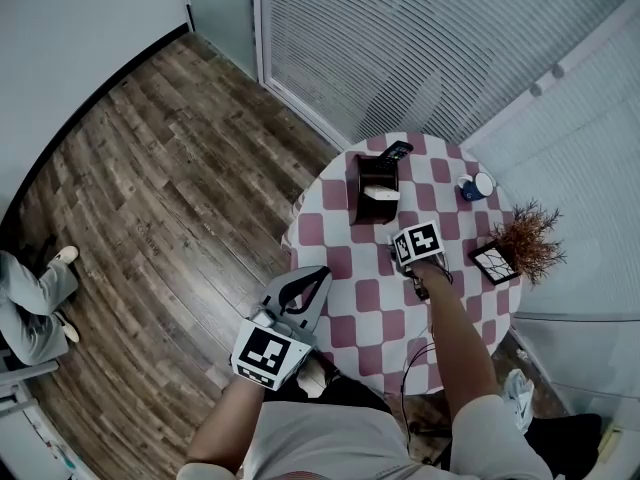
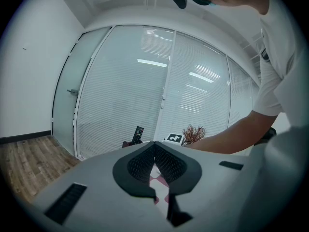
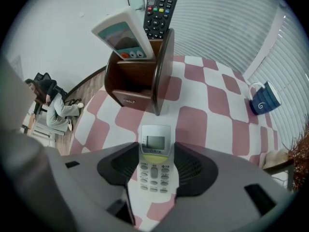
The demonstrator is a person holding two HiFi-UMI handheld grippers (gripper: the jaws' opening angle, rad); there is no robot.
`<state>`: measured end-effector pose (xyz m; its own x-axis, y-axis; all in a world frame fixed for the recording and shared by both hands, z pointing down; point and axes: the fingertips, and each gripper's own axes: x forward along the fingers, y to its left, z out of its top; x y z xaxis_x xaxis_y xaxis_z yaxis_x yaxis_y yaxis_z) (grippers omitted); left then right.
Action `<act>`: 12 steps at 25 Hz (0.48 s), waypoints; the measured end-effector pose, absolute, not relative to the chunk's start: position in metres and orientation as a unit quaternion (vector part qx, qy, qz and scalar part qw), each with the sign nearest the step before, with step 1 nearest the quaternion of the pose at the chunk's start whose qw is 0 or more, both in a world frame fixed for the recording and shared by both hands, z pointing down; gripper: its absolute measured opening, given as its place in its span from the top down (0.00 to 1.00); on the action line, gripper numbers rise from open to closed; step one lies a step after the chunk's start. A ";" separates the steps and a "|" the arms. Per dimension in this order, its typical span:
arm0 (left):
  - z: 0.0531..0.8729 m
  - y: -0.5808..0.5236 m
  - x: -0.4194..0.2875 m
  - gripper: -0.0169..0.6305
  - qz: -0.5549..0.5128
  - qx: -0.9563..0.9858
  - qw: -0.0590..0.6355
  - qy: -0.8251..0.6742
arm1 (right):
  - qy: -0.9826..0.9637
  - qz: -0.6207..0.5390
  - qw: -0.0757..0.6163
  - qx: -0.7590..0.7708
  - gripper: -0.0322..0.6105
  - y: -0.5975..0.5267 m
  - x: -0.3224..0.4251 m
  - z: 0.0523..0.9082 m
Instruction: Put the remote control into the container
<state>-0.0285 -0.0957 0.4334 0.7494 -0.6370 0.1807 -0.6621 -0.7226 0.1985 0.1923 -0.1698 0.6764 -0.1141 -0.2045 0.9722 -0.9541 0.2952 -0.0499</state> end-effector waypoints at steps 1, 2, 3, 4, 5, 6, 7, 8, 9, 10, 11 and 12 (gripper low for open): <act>0.433 -0.095 -0.027 0.96 0.050 0.927 0.127 -0.349 | -0.643 0.384 0.483 0.454 0.59 -0.168 0.193 0.676; 0.433 -0.095 -0.025 0.96 0.050 0.928 0.125 -0.348 | -0.646 0.383 0.477 0.457 0.59 -0.168 0.194 0.675; 0.433 -0.094 -0.024 0.96 0.050 0.929 0.122 -0.346 | -0.651 0.379 0.468 0.463 0.59 -0.168 0.194 0.673; 0.432 -0.093 -0.023 0.96 0.050 0.930 0.119 -0.345 | -0.658 0.372 0.457 0.470 0.59 -0.168 0.194 0.668; 0.432 -0.092 -0.022 0.96 0.051 0.930 0.117 -0.344 | -0.667 0.362 0.441 0.479 0.59 -0.169 0.193 0.661; 0.432 -0.090 -0.021 0.96 0.052 0.930 0.117 -0.343 | -0.677 0.352 0.422 0.489 0.59 -0.169 0.192 0.652; 0.431 -0.089 -0.022 0.96 0.053 0.930 0.117 -0.343 | -0.687 0.342 0.401 0.500 0.59 -0.169 0.190 0.642; 0.431 -0.089 -0.022 0.96 0.053 0.930 0.118 -0.344 | -0.697 0.333 0.379 0.510 0.59 -0.168 0.188 0.633; 0.431 -0.089 -0.023 0.96 0.053 0.930 0.119 -0.345 | -0.705 0.325 0.357 0.519 0.59 -0.168 0.185 0.624; 0.431 -0.089 -0.024 0.96 0.053 0.929 0.119 -0.346 | -0.715 0.318 0.334 0.525 0.59 -0.168 0.182 0.616; 0.430 -0.089 -0.024 0.96 0.053 0.929 0.118 -0.347 | -0.726 0.309 0.310 0.530 0.59 -0.169 0.178 0.607; 0.429 -0.090 -0.025 0.96 0.053 0.929 0.116 -0.348 | -0.738 0.296 0.287 0.535 0.59 -0.170 0.174 0.596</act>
